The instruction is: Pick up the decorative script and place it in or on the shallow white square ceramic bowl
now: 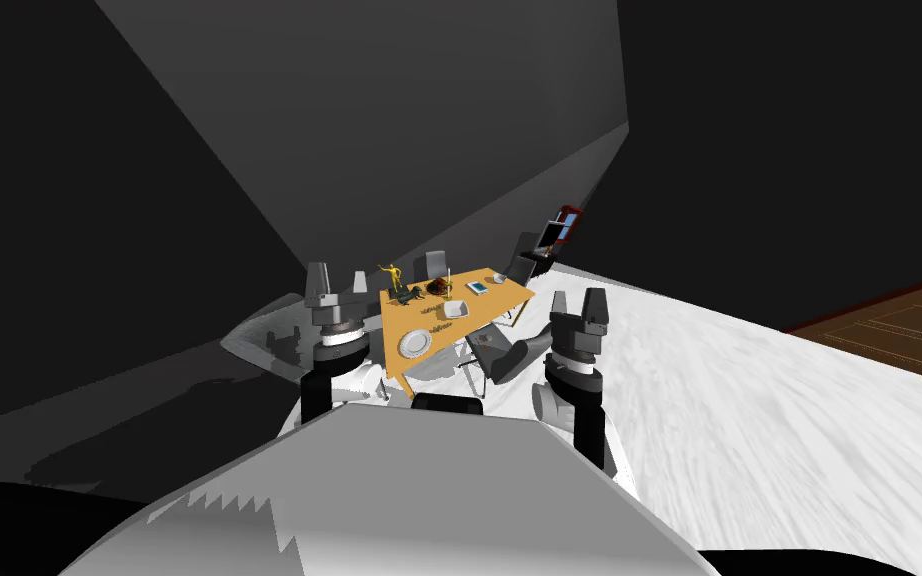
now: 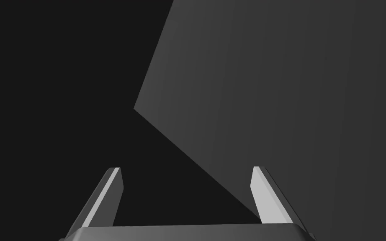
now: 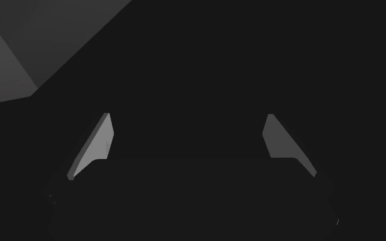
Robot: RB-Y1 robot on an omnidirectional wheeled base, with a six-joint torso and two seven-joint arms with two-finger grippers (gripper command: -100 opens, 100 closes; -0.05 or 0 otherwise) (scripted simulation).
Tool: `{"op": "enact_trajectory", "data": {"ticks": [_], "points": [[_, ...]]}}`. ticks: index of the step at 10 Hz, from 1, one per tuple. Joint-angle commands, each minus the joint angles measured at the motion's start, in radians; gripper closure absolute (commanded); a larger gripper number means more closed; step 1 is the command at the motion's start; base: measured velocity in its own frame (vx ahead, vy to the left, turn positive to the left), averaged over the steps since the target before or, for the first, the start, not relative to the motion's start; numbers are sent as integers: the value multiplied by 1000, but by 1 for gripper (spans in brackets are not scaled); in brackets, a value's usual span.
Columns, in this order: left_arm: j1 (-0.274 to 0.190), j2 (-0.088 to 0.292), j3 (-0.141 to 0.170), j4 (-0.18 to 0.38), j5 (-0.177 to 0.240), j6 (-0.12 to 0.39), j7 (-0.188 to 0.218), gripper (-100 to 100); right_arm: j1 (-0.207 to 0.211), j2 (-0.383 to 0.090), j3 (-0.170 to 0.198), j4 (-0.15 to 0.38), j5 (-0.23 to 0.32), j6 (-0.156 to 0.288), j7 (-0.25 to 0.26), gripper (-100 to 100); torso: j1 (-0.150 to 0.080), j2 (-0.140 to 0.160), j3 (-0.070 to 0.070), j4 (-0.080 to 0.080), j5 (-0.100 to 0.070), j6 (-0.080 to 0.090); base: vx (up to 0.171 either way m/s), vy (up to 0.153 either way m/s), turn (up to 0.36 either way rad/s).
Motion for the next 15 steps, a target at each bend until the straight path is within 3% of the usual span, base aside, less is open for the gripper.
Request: {"op": "enact_trajectory", "data": {"ticks": [1, 4, 8, 10, 13, 14, 15], "points": [[-12, 40, 3, 23, 18, 32, 8, -100, 0, 0, 0, 0, 0, 0, 0, 0, 0, 0, 0, 0, 0, 0, -6, -6, -105], [-41, 104, 12, 78, 63, 105, 27, -100, 0, 0, 0, 0, 0, 0, 0, 0, 0, 1, 0, 0, 0, 0, -16, -4, -113], [-67, 147, 21, 131, 104, 178, 45, -100, 0, 0, 0, 0, 0, 0, 0, 0, 0, 0, 0, 0, 0, 0, -8, 1, -88], [-97, 189, 32, 194, 153, 242, 68, -100, 0, 0, 0, 0, 0, 0, 0, 0, 0, 0, 0, 0, 0, 0, -6, -1, -152], [-112, 209, 38, 230, 181, 303, 80, -100, 0, 0, 0, 0, 0, 0, 0, 0, 0, 0, 0, 0, 0, 0, -4, 2, -97], [-128, 229, 45, 267, 209, 343, 94, -100, 0, 0, 0, 0, 0, 0, 0, 0, 0, 0, 0, 0, 0, 0, -4, 0, -125], [-128, 229, 45, 267, 209, 349, 94, -100, 0, 0, 0, 0, 0, 0, 0, 0, 0, 0, 0, 0, 0, 0, -3, 2, -88]]}}
